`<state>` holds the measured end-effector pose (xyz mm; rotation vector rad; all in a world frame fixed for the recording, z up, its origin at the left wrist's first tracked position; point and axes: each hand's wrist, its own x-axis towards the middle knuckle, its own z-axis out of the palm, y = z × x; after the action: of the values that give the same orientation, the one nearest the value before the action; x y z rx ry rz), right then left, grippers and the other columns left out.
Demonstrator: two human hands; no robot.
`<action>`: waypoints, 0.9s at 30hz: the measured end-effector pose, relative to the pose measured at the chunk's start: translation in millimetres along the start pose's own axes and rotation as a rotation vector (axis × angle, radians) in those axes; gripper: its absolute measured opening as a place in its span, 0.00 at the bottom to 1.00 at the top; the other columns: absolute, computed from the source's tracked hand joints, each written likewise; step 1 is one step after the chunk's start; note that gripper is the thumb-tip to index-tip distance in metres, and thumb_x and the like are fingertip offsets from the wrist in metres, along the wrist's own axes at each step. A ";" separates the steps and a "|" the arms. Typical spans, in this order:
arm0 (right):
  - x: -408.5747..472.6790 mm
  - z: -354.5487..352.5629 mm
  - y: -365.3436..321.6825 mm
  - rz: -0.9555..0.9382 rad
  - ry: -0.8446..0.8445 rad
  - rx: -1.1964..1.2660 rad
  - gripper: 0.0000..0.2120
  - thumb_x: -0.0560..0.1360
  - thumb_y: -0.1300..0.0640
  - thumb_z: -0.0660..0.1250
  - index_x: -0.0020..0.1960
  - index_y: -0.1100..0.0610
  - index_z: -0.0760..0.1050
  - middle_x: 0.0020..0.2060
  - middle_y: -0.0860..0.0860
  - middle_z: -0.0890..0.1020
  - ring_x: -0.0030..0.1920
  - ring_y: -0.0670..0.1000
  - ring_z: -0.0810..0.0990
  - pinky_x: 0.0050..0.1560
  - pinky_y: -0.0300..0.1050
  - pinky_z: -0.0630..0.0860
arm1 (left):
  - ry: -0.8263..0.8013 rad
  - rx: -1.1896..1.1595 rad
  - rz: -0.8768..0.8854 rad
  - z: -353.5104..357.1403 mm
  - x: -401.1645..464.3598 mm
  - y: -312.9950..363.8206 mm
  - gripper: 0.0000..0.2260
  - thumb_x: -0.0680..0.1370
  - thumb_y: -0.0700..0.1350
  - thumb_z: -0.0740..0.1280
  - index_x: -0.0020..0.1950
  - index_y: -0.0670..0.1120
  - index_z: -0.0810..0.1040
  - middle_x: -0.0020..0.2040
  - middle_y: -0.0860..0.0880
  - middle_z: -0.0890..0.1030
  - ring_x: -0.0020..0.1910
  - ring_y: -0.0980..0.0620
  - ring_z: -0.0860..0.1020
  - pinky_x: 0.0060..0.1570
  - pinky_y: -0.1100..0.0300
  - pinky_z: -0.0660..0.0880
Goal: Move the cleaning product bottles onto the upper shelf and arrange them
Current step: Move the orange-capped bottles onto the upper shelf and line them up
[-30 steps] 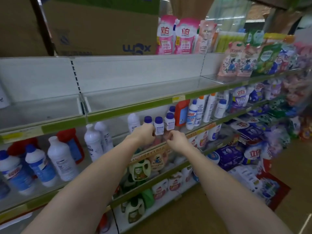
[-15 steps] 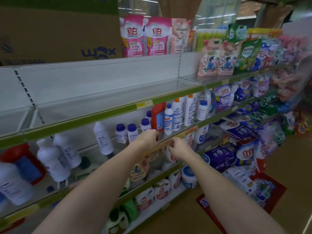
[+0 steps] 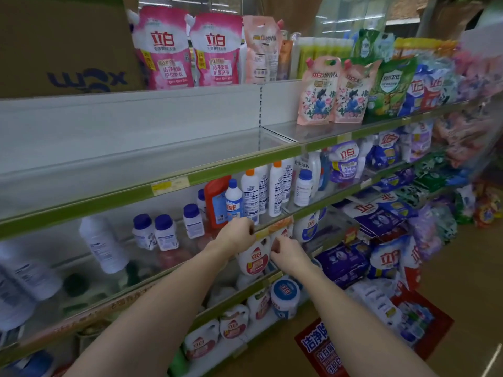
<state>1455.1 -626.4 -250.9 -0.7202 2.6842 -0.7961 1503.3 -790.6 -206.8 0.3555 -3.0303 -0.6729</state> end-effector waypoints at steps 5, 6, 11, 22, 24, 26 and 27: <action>45.2 5.5 23.7 0.025 0.013 0.068 0.02 0.79 0.57 0.67 0.49 0.52 0.74 0.44 0.47 0.79 0.47 0.50 0.78 0.47 0.46 0.76 | -0.044 -0.036 -0.015 27.1 55.7 -0.2 0.07 0.78 0.41 0.65 0.40 0.41 0.76 0.37 0.44 0.80 0.37 0.46 0.79 0.36 0.50 0.79; 55.4 4.9 29.0 0.049 0.022 0.088 0.02 0.78 0.57 0.67 0.50 0.53 0.74 0.45 0.47 0.79 0.48 0.50 0.79 0.48 0.47 0.77 | -0.039 -0.063 -0.019 30.0 68.0 0.3 0.08 0.78 0.40 0.65 0.38 0.44 0.75 0.35 0.46 0.78 0.36 0.48 0.77 0.34 0.53 0.75; 106.3 -8.5 49.3 0.125 0.070 0.102 0.03 0.79 0.57 0.66 0.52 0.53 0.75 0.46 0.48 0.81 0.49 0.49 0.80 0.48 0.46 0.78 | -0.059 -0.161 -0.054 41.2 130.2 -1.3 0.05 0.80 0.44 0.65 0.44 0.48 0.75 0.40 0.49 0.77 0.37 0.54 0.75 0.35 0.61 0.71; 204.1 -36.5 86.4 0.140 0.021 0.050 0.05 0.79 0.62 0.67 0.53 0.55 0.73 0.47 0.52 0.80 0.47 0.52 0.80 0.43 0.43 0.78 | -0.052 -0.289 -0.210 71.0 241.1 1.8 0.10 0.81 0.47 0.62 0.59 0.42 0.73 0.56 0.41 0.80 0.53 0.41 0.78 0.53 0.50 0.76; 224.7 -39.3 95.4 0.142 -0.016 0.066 0.06 0.79 0.62 0.68 0.52 0.54 0.72 0.47 0.50 0.79 0.45 0.49 0.78 0.39 0.39 0.73 | 0.000 -0.305 -0.229 77.0 259.6 5.5 0.09 0.82 0.46 0.61 0.58 0.41 0.71 0.55 0.39 0.81 0.52 0.39 0.79 0.52 0.51 0.77; 245.5 -42.1 104.9 0.137 -0.044 0.098 0.07 0.78 0.63 0.68 0.54 0.54 0.73 0.48 0.49 0.77 0.48 0.50 0.77 0.45 0.40 0.72 | 0.052 -0.301 -0.283 82.1 276.7 8.1 0.10 0.83 0.43 0.60 0.61 0.39 0.70 0.55 0.38 0.80 0.52 0.38 0.78 0.46 0.52 0.73; 256.3 -43.2 110.1 0.123 -0.062 0.105 0.08 0.78 0.63 0.68 0.55 0.55 0.73 0.48 0.49 0.77 0.51 0.51 0.77 0.49 0.41 0.71 | 0.069 -0.306 -0.316 83.3 283.4 9.8 0.10 0.83 0.43 0.60 0.61 0.39 0.70 0.54 0.37 0.79 0.50 0.38 0.78 0.45 0.52 0.72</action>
<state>1179.7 -661.3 -302.2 -0.5404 2.5806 -0.8605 1219.7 -810.9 -287.4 0.8318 -2.7681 -1.0969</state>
